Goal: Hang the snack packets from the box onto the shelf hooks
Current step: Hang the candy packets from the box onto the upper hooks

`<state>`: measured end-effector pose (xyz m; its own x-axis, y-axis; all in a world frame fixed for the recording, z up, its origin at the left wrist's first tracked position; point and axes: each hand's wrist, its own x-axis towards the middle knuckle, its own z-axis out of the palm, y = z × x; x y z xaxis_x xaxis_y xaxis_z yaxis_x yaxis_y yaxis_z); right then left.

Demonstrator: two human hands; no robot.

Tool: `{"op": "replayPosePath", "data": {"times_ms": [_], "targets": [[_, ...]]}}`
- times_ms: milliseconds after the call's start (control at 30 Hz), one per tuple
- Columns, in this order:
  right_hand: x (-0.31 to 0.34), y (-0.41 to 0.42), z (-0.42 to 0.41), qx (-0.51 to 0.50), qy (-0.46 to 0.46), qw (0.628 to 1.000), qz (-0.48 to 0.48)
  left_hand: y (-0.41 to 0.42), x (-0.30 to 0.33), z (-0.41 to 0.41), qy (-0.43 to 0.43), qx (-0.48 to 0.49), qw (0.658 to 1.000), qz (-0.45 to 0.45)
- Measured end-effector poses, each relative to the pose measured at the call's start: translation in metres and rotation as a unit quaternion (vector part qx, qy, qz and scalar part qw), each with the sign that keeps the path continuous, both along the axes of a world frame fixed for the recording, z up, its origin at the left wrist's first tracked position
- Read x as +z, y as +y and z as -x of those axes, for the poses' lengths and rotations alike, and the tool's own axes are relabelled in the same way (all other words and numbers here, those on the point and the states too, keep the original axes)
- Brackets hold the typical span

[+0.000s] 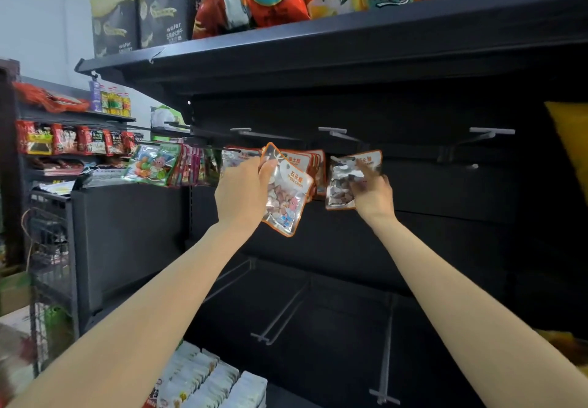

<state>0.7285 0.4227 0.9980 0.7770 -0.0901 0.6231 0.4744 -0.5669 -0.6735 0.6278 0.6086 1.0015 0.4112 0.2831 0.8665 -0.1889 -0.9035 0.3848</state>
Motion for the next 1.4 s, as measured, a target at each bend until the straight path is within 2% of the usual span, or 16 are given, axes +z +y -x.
{"op": "replayPosePath", "data": {"times_ms": [267, 467, 533, 633, 733, 800, 967, 1033, 1167, 1400], "targets": [[0.019, -0.005, -0.064, 0.004, 0.135, 0.991, 0.017, 0.000, 0.009, -0.030, -0.022, -0.076, 0.996, 0.028], [0.019, 0.003, -0.056, -0.069, 0.106, 0.991, 0.051, 0.004, 0.008, -0.030, -0.011, -0.140, 0.990, 0.021], [0.012, 0.006, -0.033, -0.093, 0.027, 0.995, 0.025, 0.005, 0.005, -0.027, -0.006, -0.171, 0.985, 0.029], [0.000, 0.006, 0.005, -0.008, -0.120, 0.992, -0.024, 0.006, 0.002, -0.022, 0.000, -0.241, 0.970, 0.046], [-0.006, 0.008, 0.045, 0.122, -0.137, 0.975, -0.123, 0.003, 0.000, -0.017, 0.000, -0.272, 0.961, 0.050], [-0.009, 0.008, 0.062, 0.166, -0.143, 0.961, -0.170, -0.001, -0.001, -0.015, 0.002, -0.298, 0.952, 0.064], [-0.015, 0.006, 0.080, 0.238, -0.162, 0.945, -0.156, -0.024, -0.003, -0.016, -0.020, -0.367, 0.919, 0.144], [-0.014, 0.006, 0.084, 0.234, -0.179, 0.943, -0.154, -0.033, -0.003, -0.018, -0.034, -0.369, 0.916, 0.154], [-0.006, 0.008, 0.087, 0.152, -0.196, 0.961, -0.123, -0.042, -0.006, -0.019, -0.069, -0.319, 0.939, 0.112], [-0.006, 0.009, 0.075, 0.096, -0.185, 0.973, -0.097, -0.038, -0.011, -0.020, -0.006, -0.258, 0.964, 0.059]]}}
